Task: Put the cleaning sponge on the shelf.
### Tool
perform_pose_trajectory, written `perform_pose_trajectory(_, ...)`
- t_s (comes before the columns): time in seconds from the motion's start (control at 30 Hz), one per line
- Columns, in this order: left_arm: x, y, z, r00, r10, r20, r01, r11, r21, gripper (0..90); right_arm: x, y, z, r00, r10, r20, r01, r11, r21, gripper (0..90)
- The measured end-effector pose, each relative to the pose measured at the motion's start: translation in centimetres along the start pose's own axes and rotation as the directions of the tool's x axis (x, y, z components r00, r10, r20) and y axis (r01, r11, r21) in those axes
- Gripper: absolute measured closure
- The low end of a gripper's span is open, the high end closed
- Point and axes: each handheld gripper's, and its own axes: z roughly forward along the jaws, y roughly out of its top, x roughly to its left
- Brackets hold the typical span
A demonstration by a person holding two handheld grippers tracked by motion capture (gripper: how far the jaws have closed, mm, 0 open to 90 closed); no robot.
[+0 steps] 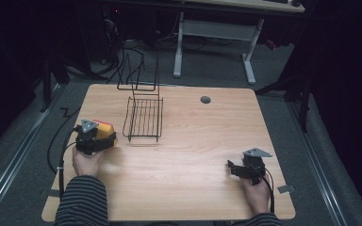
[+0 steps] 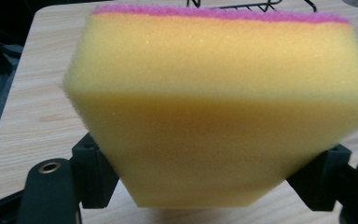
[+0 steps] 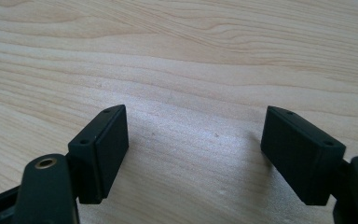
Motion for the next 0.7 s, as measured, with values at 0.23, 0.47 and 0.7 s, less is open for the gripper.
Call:
perform_pose_trajectory(0.23, -0.5, 0.1, -0.9, 0.9995, 0.012, 0.03, -0.012, 0.9998, -0.014, 23.8, 0.0, 0.0, 0.0, 1.0, 0.0, 0.0, 0.0, 1.0, 0.0, 23.4)
perform_pose_trajectory(0.47, -1.2, 0.3, -1.8, 0.9971, 0.018, 0.074, -0.016, 0.9993, -0.033, 23.9, 0.0, 0.0, 0.0, 1.0, 0.0, 0.0, 0.0, 1.0, 0.0, 23.4)
perform_pose_trajectory(0.7, -2.3, 1.4, -2.6, 0.9916, 0.048, 0.12, -0.043, 0.9982, -0.041, 23.9, 0.0, 0.0, 0.0, 1.0, 0.0, 0.0, 0.0, 1.0, 0.0, 23.4)
